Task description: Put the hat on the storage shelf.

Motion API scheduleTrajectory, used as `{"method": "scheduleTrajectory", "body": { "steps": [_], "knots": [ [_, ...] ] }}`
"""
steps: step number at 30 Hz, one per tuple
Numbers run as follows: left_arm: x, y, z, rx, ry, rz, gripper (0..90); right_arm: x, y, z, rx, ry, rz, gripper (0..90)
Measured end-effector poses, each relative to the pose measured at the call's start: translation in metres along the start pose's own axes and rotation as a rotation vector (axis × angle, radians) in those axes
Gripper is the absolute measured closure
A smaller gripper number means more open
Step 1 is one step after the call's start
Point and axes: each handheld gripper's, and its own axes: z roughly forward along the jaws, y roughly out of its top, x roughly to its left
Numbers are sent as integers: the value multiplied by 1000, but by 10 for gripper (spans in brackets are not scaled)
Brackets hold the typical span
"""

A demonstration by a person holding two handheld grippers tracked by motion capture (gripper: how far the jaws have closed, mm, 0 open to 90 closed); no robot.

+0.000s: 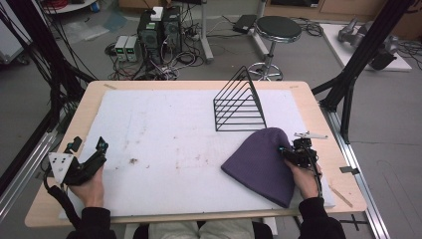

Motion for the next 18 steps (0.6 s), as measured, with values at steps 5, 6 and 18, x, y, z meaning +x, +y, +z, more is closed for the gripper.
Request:
{"method": "scheduleTrajectory", "body": {
  "steps": [5, 6, 18],
  "knots": [
    [0, 0, 0, 4, -5, -3, 255, 1, 0, -7, -48, 9, -4, 730],
    [0, 0, 1, 4, -4, -3, 255, 2, 0, -8, -62, 9, -9, 729],
    [0, -1, 1, 5, -9, -9, 255, 8, 5, -28, -227, 54, -54, 732]
  ]
}}
